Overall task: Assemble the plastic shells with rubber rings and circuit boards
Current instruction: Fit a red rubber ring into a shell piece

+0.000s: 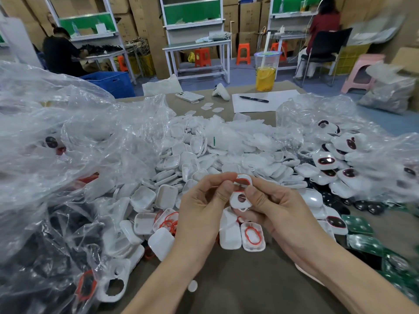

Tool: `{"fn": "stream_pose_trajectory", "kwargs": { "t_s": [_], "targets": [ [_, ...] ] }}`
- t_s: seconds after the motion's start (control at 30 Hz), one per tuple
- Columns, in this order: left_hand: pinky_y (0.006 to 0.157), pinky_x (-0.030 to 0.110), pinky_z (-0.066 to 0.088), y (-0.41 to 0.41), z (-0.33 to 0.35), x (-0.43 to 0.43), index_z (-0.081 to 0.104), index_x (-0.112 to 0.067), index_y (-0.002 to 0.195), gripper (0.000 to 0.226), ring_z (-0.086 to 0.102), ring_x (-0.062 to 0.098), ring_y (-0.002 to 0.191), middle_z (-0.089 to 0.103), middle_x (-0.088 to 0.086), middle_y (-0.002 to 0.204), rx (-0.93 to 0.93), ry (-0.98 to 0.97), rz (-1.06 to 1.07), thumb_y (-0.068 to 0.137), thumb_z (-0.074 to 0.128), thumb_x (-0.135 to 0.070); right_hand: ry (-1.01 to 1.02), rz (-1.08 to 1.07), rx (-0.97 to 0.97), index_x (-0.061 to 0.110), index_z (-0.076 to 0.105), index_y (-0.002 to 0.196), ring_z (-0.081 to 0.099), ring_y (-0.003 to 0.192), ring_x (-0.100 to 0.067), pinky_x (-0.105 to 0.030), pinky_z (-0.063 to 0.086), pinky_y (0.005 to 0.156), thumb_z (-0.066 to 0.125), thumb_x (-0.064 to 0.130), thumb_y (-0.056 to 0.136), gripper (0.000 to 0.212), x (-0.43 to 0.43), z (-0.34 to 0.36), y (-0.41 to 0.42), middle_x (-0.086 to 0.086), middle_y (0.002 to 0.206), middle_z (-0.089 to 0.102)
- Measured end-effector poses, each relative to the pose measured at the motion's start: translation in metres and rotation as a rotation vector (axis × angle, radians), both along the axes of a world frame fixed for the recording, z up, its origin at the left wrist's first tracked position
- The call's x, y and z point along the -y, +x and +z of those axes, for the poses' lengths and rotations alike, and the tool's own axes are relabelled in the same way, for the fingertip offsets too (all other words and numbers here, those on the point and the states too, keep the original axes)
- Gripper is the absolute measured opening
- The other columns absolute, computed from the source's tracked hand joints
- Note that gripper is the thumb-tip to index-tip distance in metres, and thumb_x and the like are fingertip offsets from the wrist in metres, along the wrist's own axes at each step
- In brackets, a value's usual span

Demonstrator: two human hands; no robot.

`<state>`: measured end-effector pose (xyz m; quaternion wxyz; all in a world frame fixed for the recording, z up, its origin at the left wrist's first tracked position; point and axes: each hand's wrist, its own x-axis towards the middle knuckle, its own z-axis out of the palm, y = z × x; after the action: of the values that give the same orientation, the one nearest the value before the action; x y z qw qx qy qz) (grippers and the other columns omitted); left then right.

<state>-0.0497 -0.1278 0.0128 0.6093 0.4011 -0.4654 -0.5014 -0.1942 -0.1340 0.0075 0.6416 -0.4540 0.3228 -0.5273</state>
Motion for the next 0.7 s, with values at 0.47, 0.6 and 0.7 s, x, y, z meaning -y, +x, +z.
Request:
{"fn": "stream_pose_trajectory", "kwargs": {
  "t_s": [0.47, 0.6, 0.7],
  "targets": [
    [0.077, 0.028, 0.059, 0.0038, -0.0013, 0.0003, 0.076, -0.025, 0.089, 0.012, 0.074, 0.020, 0.087, 0.077, 0.007, 0.094, 0.068, 0.030, -0.027, 0.080, 0.069, -0.030, -0.033, 0.004, -0.057, 0.029, 0.078, 0.107, 0.072, 0.104, -0.023, -0.024, 0.058, 0.081, 0.061, 0.024, 0.088, 0.026, -0.0022, 0.0011, -0.0004, -0.007, 0.110, 0.076],
    [0.074, 0.023, 0.057, 0.0026, 0.0004, 0.0002, 0.077, -0.027, 0.086, 0.010, 0.073, 0.014, 0.084, 0.078, 0.003, 0.092, 0.069, 0.014, -0.026, 0.079, 0.069, -0.030, -0.040, -0.004, -0.078, 0.027, 0.077, 0.109, 0.072, 0.104, -0.026, -0.027, 0.058, 0.081, 0.062, 0.025, 0.088, 0.026, -0.0019, 0.0003, -0.0015, -0.008, 0.112, 0.075],
    [0.077, 0.024, 0.058, 0.0027, 0.0008, -0.0001, 0.077, -0.028, 0.086, 0.010, 0.073, 0.015, 0.087, 0.078, 0.003, 0.093, 0.075, 0.007, -0.020, 0.079, 0.069, -0.030, -0.047, -0.010, -0.094, 0.029, 0.078, 0.108, 0.073, 0.102, -0.026, -0.026, 0.059, 0.079, 0.062, 0.026, 0.088, 0.026, -0.0024, 0.0010, -0.0017, -0.008, 0.109, 0.076]
  ]
}}
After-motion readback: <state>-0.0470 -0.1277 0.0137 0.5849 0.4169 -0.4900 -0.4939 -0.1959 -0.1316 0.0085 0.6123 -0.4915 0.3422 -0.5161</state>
